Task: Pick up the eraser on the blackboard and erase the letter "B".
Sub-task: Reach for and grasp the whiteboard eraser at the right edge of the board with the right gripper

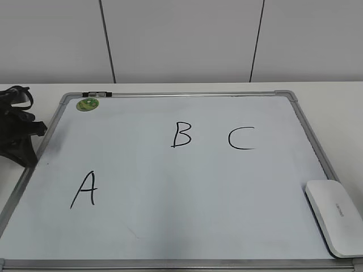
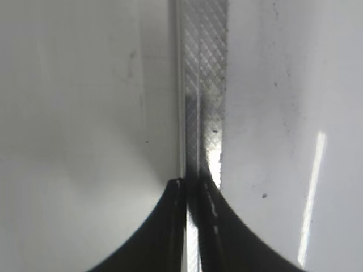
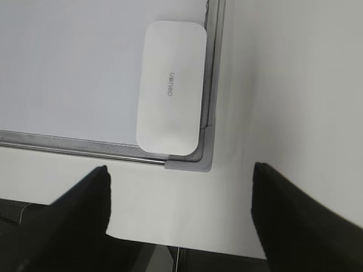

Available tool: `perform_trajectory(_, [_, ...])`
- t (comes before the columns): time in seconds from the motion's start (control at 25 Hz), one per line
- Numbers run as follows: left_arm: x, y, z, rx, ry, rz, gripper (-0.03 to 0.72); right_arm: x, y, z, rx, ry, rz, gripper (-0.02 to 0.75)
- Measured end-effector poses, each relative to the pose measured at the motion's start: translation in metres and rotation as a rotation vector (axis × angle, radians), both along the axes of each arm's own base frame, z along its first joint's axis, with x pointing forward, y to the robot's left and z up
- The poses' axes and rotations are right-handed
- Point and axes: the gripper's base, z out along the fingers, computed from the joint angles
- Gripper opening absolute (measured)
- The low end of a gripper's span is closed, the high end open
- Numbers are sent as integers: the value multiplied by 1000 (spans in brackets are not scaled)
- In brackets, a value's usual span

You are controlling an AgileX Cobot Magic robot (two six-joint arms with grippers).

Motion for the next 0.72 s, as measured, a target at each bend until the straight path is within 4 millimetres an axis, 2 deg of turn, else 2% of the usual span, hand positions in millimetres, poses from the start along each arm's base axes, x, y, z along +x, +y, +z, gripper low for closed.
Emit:
perform_trajectory(0.2, [0, 1, 0, -1, 1, 2, 11, 23, 9, -8, 18, 97, 35, 591])
perform_trajectory(0.48, [0, 1, 0, -1, 1, 2, 11, 38, 29, -25, 2, 195, 23, 591])
perform_trajectory(0.72, [0, 0, 0, -2, 1, 3, 11, 53, 32, -39, -18, 212, -11, 599])
